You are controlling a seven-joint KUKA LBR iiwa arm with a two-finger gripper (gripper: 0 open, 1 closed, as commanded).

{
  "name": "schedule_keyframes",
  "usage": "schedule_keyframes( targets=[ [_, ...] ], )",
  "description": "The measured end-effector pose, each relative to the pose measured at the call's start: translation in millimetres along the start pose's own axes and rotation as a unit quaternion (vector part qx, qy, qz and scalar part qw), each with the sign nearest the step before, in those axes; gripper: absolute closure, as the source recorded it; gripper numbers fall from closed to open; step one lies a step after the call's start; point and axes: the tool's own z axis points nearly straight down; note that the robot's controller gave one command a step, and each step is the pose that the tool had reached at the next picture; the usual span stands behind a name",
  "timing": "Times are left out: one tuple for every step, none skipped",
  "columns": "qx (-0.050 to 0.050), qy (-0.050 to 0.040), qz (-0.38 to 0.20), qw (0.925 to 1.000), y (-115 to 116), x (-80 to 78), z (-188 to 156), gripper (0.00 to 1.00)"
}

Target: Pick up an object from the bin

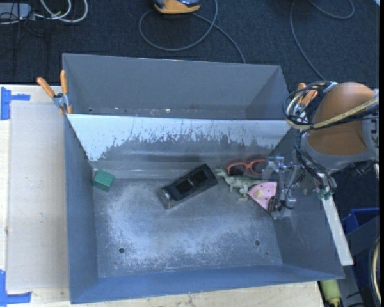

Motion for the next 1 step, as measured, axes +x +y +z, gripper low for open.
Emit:
schedule_keyframes(
  targets=[
    [-0.001, 0.004, 0.083, 0.9965, 12.2, 12.4, 33.6, 0.0]
  ],
)
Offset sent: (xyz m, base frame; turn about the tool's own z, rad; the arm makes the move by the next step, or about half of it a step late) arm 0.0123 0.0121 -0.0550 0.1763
